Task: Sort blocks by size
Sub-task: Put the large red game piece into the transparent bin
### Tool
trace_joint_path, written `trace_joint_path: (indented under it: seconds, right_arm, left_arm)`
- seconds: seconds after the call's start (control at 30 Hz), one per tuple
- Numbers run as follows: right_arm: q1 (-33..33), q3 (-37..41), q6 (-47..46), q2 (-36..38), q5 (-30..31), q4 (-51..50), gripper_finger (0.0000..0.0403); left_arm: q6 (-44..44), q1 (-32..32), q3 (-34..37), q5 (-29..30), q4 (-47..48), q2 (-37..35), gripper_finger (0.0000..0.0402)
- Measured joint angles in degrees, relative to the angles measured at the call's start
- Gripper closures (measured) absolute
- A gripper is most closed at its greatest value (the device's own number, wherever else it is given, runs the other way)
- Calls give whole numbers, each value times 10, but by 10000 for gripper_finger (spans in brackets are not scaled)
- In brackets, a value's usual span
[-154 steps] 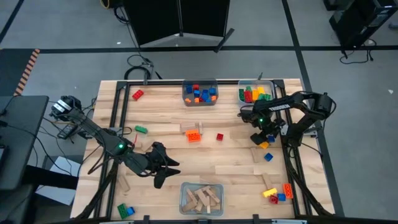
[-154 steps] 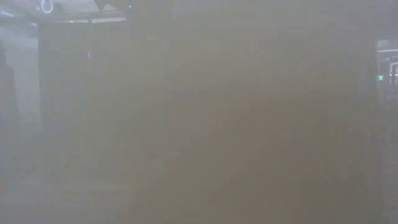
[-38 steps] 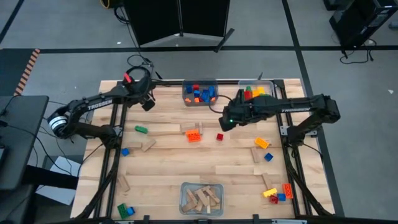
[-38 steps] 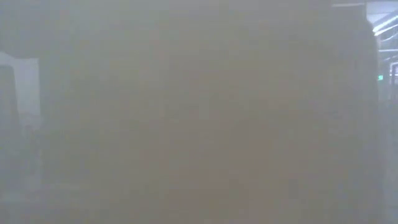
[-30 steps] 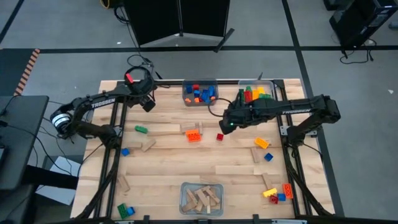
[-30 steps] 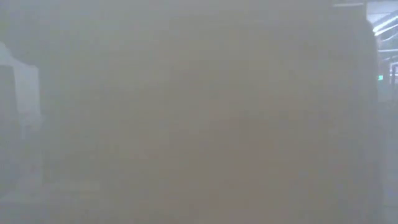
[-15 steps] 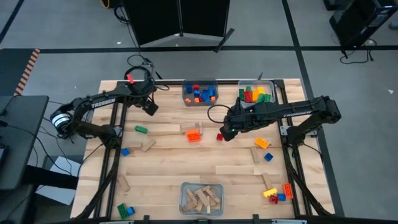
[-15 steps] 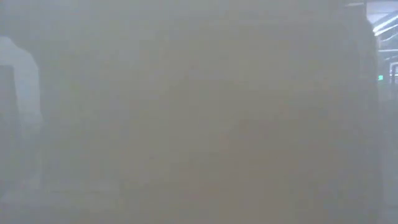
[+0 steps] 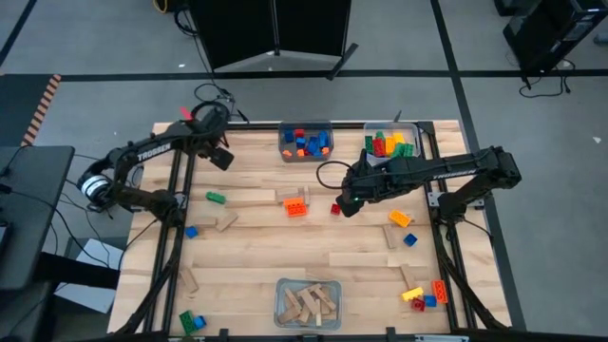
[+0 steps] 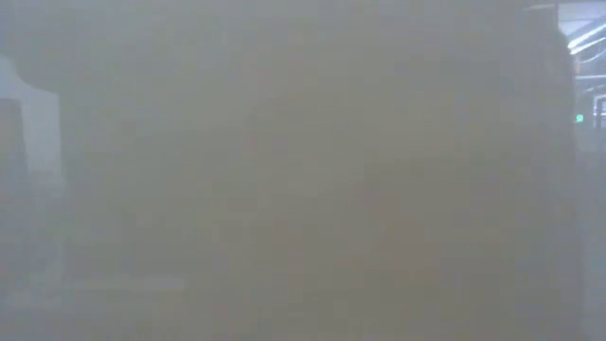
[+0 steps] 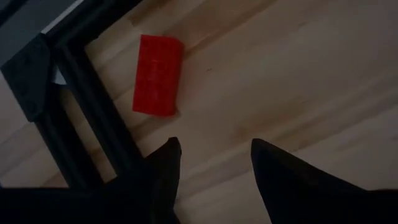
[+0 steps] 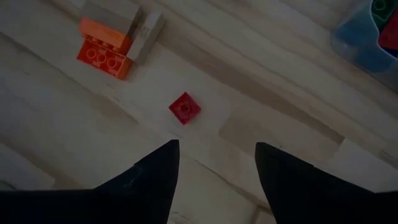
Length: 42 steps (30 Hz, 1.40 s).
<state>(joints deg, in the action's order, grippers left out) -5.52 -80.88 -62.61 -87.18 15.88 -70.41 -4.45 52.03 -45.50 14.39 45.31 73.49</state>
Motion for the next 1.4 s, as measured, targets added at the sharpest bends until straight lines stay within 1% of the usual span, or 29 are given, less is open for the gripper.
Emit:
trace_joint_path:
  seconds: [0.2,0.33,0.4,0.5,0.63,0.7,0.83,0.9,1.03,1.13,1.3,1.4]
  right_arm:
    - [0,0,-4,0,0,6,178]
    - [1,0,-13,0,0,15,178]
    - [1,0,-21,0,0,18,179]
    - [1,0,-34,0,4,18,182]
    - [1,0,-48,0,8,18,183]
    - [1,0,-56,0,8,18,183]
    - [1,0,-69,0,9,19,183]
    - [0,0,-75,0,9,19,185]
    - [0,0,-82,0,10,20,186]
    - [0,0,-82,0,19,20,185]
    - [0,0,-81,0,21,21,187]
    - [0,0,-79,0,22,20,188]
  left_arm:
    - [44,52,-11,-54,-47,0,196]
    - [57,75,-28,-72,-74,0,192]
    - [57,85,-40,-96,-87,4,192]
    - [61,91,-64,-119,-83,32,192]
    - [95,91,-123,-123,-36,103,192]
    - [98,91,-156,-110,3,146,192]
    - [89,91,-212,-37,83,213,192]
    - [97,91,-228,-11,101,240,192]
    - [132,91,-244,-3,102,277,192]
    - [135,91,-245,1,103,295,193]
    - [135,91,-245,14,97,309,193]
    - [134,91,-245,32,98,309,193]
